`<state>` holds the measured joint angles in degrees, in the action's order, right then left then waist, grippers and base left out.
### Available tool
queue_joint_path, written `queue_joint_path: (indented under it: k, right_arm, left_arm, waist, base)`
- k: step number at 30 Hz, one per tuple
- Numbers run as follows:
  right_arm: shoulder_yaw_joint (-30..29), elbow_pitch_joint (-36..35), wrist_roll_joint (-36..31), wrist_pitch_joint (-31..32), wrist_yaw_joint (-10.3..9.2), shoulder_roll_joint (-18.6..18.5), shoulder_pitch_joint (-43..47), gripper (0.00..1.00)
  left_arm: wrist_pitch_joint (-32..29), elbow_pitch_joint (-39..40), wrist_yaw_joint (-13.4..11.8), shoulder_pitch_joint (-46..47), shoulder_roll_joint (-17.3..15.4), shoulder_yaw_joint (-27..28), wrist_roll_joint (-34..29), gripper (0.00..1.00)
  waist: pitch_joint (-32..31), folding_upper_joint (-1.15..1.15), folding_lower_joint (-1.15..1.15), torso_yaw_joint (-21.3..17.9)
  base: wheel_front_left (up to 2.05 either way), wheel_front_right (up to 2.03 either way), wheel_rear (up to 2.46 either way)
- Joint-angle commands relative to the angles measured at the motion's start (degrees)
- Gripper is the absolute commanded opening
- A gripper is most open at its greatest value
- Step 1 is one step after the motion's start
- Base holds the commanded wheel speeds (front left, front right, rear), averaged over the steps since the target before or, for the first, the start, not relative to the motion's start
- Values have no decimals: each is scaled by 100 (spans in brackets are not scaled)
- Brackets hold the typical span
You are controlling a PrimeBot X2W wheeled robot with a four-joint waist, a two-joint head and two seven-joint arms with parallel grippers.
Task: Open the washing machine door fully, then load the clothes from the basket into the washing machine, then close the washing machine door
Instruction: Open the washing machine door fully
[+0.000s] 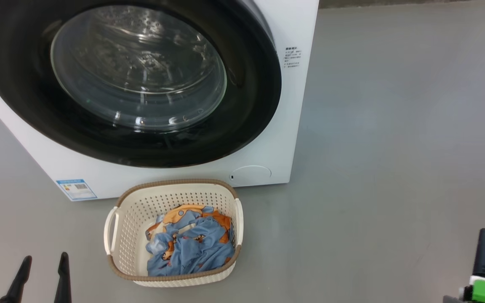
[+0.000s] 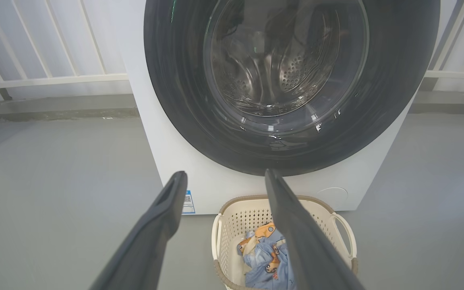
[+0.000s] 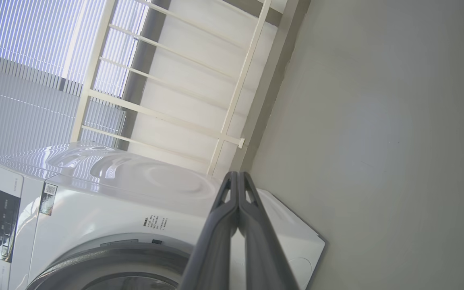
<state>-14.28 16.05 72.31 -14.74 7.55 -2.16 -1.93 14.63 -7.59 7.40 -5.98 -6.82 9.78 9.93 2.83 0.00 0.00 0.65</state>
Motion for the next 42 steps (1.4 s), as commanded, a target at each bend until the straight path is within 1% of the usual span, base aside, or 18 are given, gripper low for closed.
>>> queue_joint_path:
  k: [1, 5, 8, 9, 13, 17, 28, 35, 42]
  right_arm:
    - [69, -108, 195, -26, -6, -72, -250, 0]
    - [-148, -50, 746, -26, -6, -116, -387, 0]
    - [-208, -14, 1209, -24, -6, -236, -615, 0]
    - [-208, -14, 1209, -24, -6, -236, -615, 0]
    - [-12, 59, 1510, 100, -6, -337, -977, 0]
    - [188, 12, 1750, 403, -6, -364, -1472, 0]
    - [156, -69, 1921, 793, -6, -490, -2256, 0]
    - [243, 88, 1818, 966, -6, -577, -2744, 0]
    - [387, -79, 1757, 1120, -6, -666, -3243, 0]
  left_arm:
    - [37, 155, 9, 89, -176, 202, 76, 100]
    - [37, 170, 9, 167, -274, 155, 133, 100]
    - [37, 196, 9, 264, -388, 107, 213, 100]
    - [37, 196, 9, 264, -388, 107, 213, 100]
    - [37, 234, 9, 464, -444, 144, 343, 100]
    - [37, 286, 9, 629, -506, 48, 484, 100]
    - [37, 385, 9, 800, -694, 48, 661, 100]
    - [37, 542, 9, 775, -660, 50, 724, 100]
    - [37, 736, 9, 746, -742, -44, 782, 100]
  waist:
    - [95, 0, 0, 16]
    - [294, 0, 0, 32]
    - [557, 0, 0, 22]
    - [557, 0, 0, 22]
    - [902, 0, 0, 26]
    - [1275, 0, 0, 52]
    - [1784, 0, 0, 234]
    - [2012, 0, 0, 259]
    - [2270, 0, 0, 263]
  base:
    - [0, 0, 0]
    - [0, 0, 0]
    - [0, 0, 0]
    - [0, 0, 0]
    - [0, 0, 0]
    - [0, 0, 0]
    - [0, 0, 0]
    - [0, 0, 0]
    - [0, 0, 0]
